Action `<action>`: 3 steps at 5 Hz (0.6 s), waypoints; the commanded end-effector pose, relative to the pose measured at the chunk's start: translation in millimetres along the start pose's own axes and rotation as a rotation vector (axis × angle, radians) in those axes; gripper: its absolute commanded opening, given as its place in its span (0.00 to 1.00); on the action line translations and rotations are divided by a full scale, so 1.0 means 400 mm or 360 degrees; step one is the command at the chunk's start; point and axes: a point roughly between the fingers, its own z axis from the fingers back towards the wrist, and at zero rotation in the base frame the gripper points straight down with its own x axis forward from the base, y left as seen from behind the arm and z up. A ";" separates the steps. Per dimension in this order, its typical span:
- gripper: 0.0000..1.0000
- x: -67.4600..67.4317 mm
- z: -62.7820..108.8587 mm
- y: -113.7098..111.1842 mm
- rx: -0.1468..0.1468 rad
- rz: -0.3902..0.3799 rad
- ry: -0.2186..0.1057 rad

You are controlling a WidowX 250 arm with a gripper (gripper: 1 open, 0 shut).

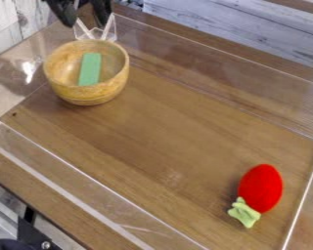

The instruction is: Put the green block in the brown bowl

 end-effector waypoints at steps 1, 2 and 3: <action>1.00 0.040 0.059 -0.043 0.0036 0.0048 -0.0089; 0.00 0.027 0.052 -0.039 0.0076 0.0064 -0.0075; 0.00 0.011 0.042 -0.032 0.0110 0.0094 -0.0058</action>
